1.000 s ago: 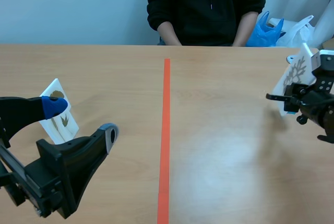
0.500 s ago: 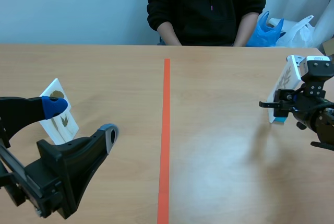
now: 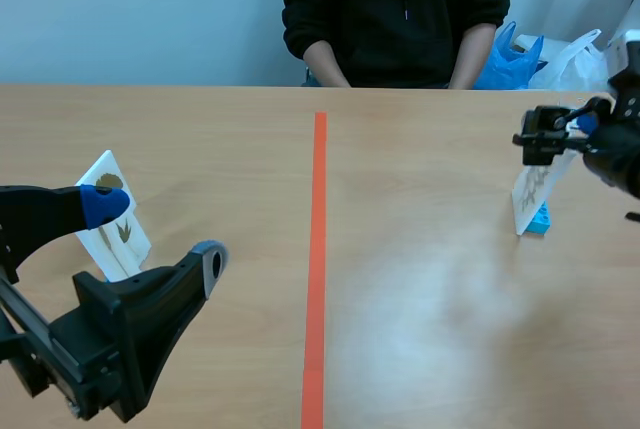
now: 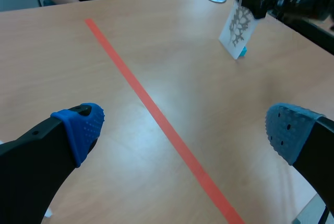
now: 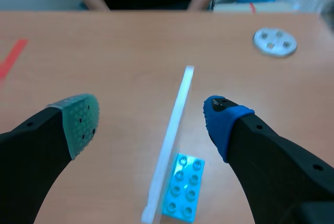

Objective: Sort the leaf by its shape. The table is split by an orange tape line. A compound leaf with several leaflets goes to the left side, a simple leaf with one blade goes to the right side. Return to the home posture when a red brick is placed on the table.

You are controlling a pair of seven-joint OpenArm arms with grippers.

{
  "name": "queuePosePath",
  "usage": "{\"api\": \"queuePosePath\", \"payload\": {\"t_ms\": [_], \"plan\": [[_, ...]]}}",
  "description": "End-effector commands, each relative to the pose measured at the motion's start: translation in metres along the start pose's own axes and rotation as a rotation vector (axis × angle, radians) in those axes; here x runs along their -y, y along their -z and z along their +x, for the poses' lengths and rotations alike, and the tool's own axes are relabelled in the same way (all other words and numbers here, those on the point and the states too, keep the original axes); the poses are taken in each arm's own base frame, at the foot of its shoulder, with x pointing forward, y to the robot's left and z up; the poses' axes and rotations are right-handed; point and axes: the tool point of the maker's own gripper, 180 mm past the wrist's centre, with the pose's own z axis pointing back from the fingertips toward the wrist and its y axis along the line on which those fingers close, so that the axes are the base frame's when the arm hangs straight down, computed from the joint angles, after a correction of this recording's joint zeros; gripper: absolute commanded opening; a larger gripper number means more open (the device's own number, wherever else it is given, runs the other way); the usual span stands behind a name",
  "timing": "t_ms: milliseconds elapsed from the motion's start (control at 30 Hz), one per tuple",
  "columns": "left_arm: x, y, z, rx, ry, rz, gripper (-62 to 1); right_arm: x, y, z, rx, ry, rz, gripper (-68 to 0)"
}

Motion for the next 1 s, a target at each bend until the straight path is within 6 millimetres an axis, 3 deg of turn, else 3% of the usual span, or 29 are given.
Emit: {"api": "queuePosePath", "payload": {"t_ms": [0,200,333,667,967], "plan": [[0.002,0.001,0.007,0.029,-0.004,-0.004,1.4,0.022,-0.008,0.033,0.07,-0.024,-0.033,-25.8],[0.001,0.001,0.007,0.03,-0.004,-0.004,1.4,0.037,-0.045,0.088,0.191,-0.059,-0.05,-25.7],[0.001,0.001,0.007,0.03,-0.004,-0.002,1.4,0.019,-0.071,0.104,0.221,-0.106,0.038,-25.4],[0.001,0.001,0.007,0.032,-0.001,-0.001,1.4,-0.073,-0.139,0.071,0.14,-0.1,0.396,-0.8],[0.001,0.001,0.002,0.002,0.05,-0.006,1.4,-0.119,-0.191,0.049,0.042,-0.096,0.54,0.4]]}}
